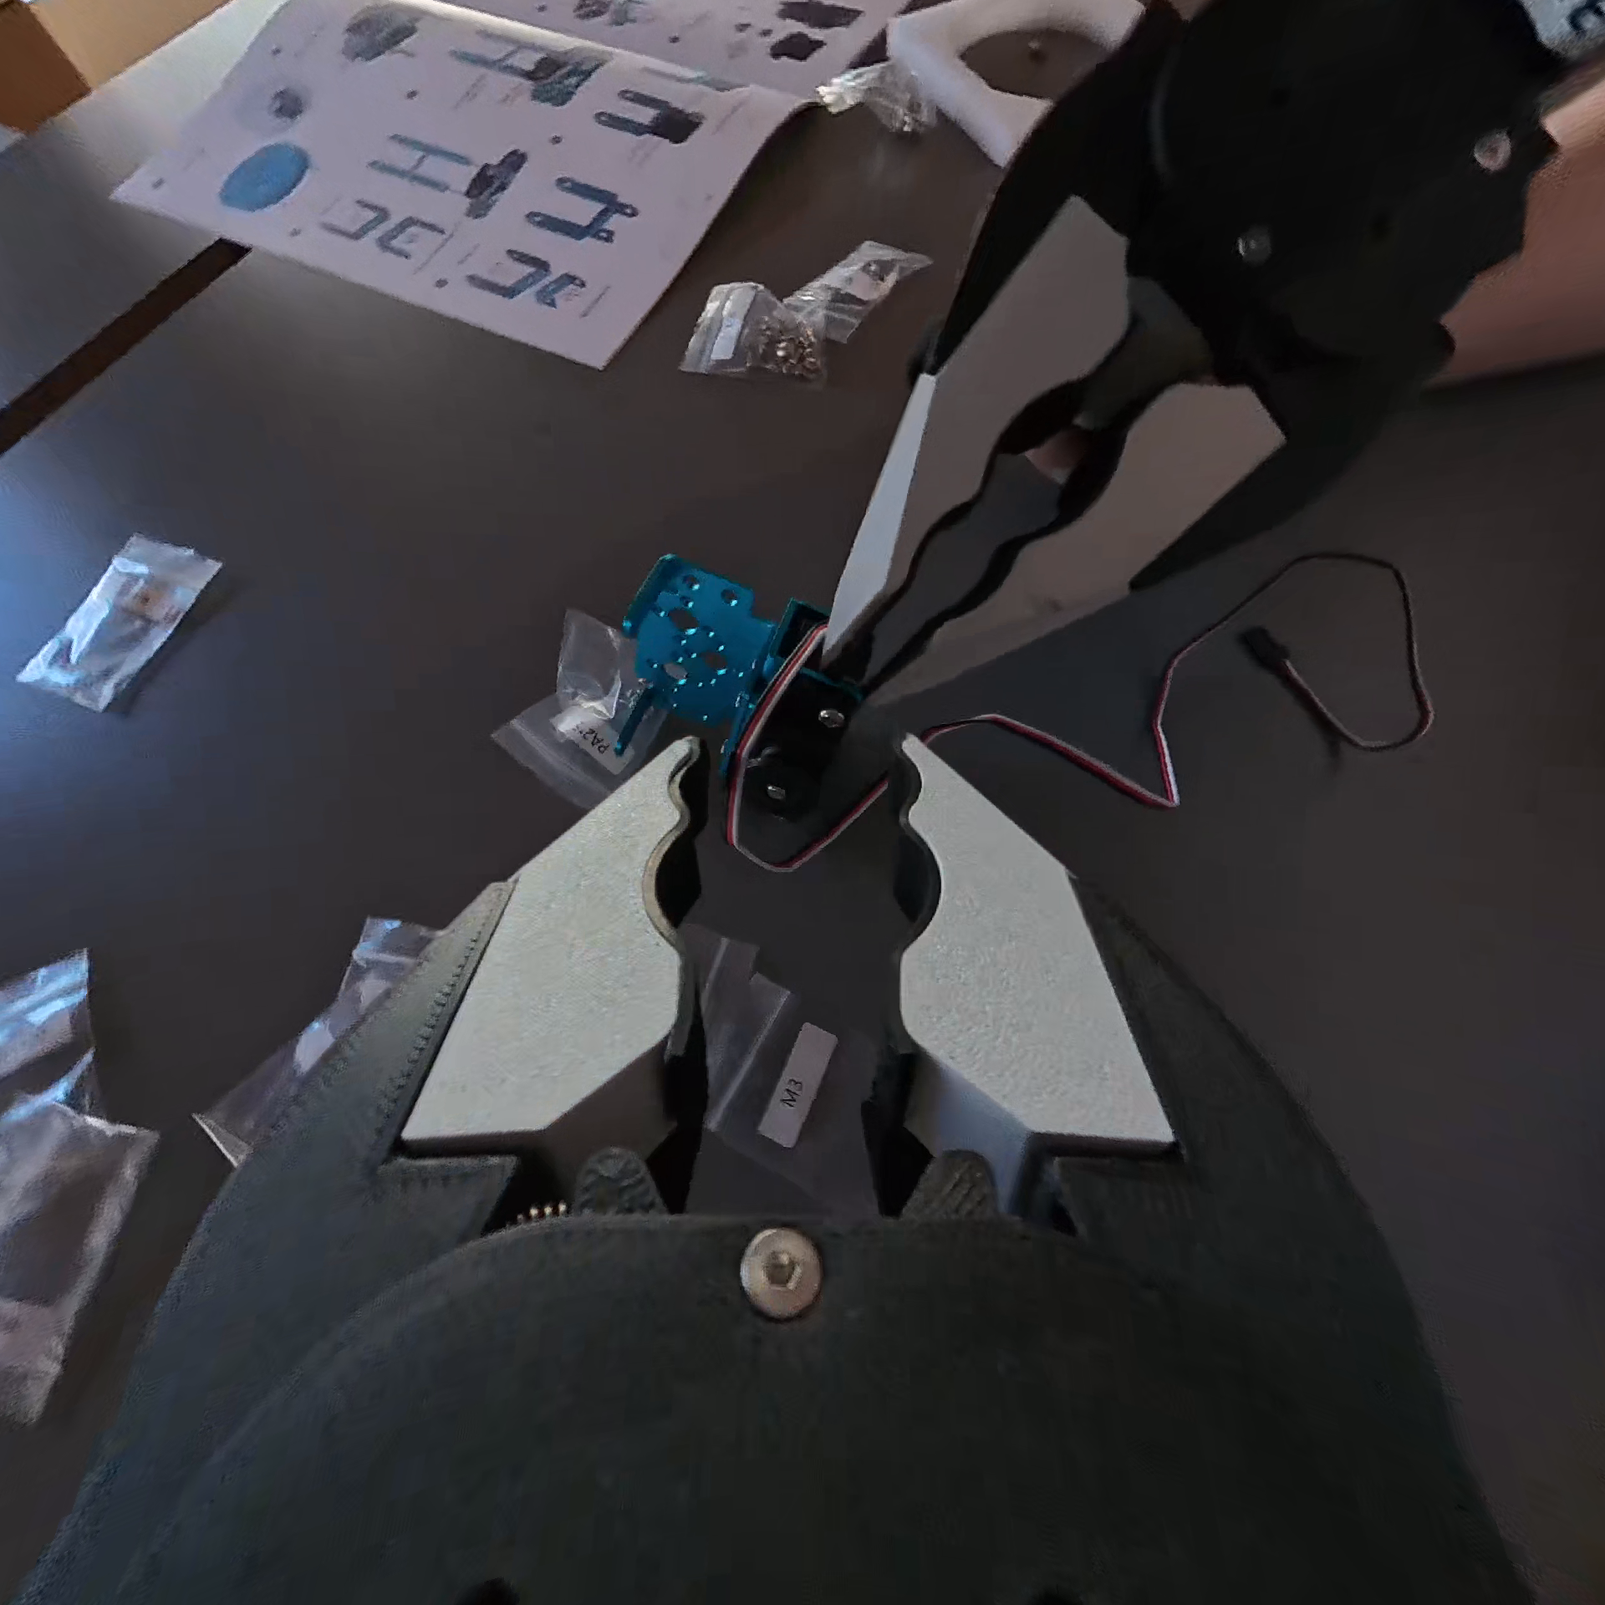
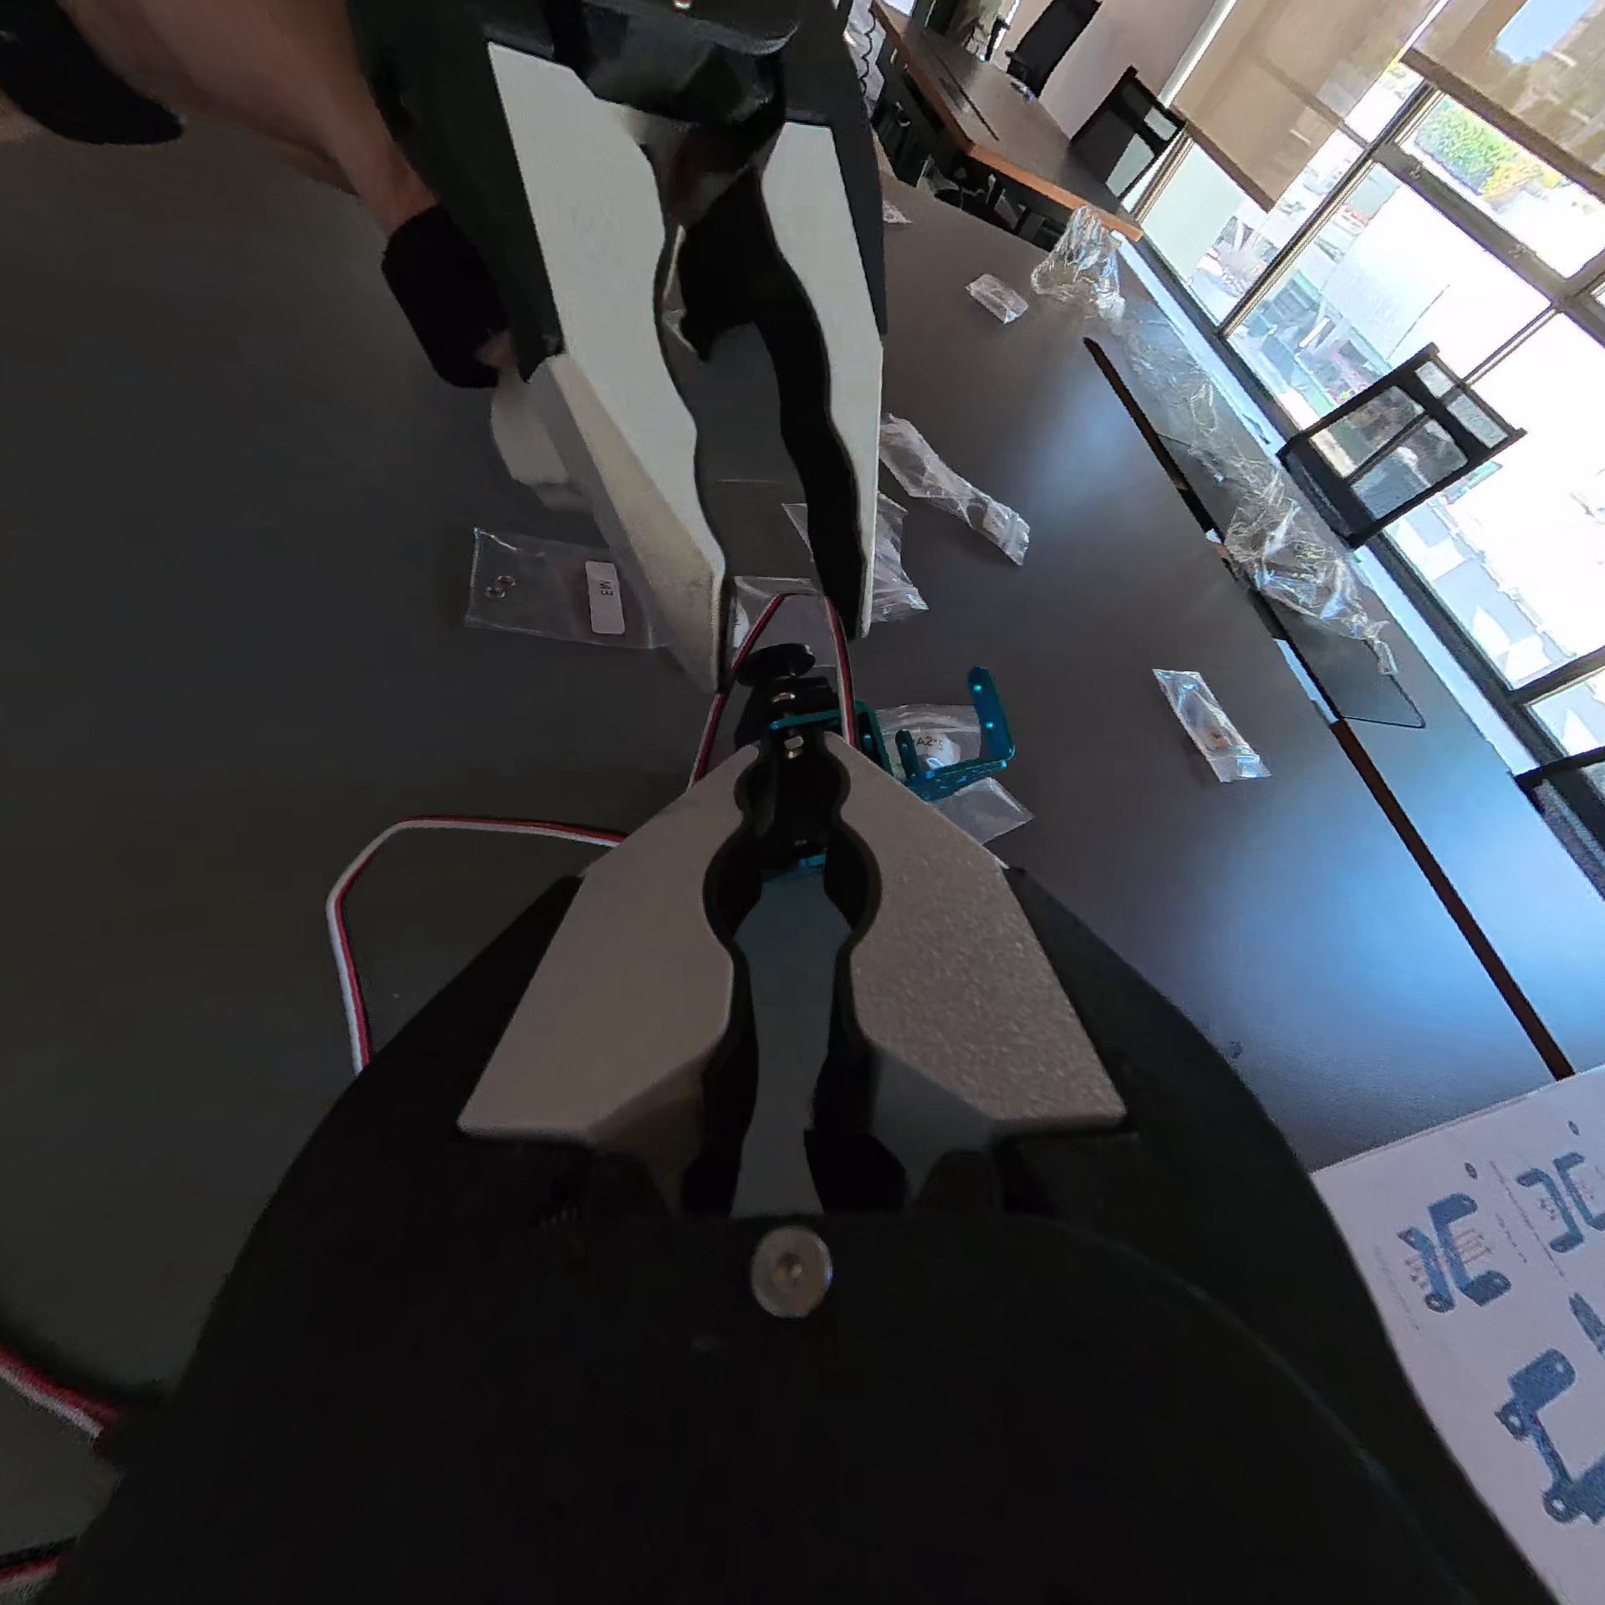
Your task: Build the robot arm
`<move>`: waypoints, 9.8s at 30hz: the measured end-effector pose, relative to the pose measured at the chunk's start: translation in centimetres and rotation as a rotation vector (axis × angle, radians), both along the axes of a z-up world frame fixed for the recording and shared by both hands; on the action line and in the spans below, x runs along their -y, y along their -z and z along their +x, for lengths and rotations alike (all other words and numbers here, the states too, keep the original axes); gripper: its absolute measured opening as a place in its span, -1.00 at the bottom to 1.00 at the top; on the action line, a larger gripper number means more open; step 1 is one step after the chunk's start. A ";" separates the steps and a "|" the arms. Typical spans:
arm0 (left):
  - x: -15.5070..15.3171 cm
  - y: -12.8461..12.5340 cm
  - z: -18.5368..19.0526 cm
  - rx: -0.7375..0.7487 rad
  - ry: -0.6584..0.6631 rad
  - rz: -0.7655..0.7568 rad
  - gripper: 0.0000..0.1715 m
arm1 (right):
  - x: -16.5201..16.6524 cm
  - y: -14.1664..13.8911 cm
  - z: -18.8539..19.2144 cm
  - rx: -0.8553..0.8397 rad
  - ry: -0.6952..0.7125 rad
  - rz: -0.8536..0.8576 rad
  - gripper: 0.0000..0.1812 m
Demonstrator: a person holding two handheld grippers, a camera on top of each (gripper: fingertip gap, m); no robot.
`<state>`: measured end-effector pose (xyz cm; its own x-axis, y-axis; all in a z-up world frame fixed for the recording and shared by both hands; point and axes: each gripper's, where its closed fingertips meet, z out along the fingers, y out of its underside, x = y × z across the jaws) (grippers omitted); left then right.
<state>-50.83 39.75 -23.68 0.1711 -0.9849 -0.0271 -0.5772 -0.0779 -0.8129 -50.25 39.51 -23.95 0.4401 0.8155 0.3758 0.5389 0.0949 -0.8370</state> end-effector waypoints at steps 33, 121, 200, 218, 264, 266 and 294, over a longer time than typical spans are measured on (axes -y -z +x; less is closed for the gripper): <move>-0.3 0.1 1.6 0.100 0.233 -0.127 -0.69 | 0.2 -0.1 0.9 -0.088 -0.126 -0.131 -0.92; -1.1 0.7 1.9 0.154 0.168 -0.151 -0.63 | -1.4 -1.9 3.9 -0.072 -0.301 -0.388 -0.93; -2.1 0.6 2.0 0.207 0.140 -0.226 -0.73 | -2.0 -0.1 1.5 -0.060 -0.351 -0.171 -1.00; -2.1 0.6 2.0 0.204 0.140 -0.213 -0.73 | -2.0 0.0 1.4 -0.005 -0.331 -0.100 -1.00; -1.9 0.6 2.0 0.193 0.147 -0.196 -0.73 | -2.1 -0.1 1.6 0.053 -0.329 -0.039 -0.98; -1.9 0.6 2.0 0.193 0.147 -0.195 -0.73 | -2.1 -0.1 1.6 0.045 -0.326 -0.051 -0.98; -2.2 -0.3 2.9 0.143 0.055 -0.131 -0.73 | -2.3 -0.2 1.0 0.028 -0.303 -0.050 -0.98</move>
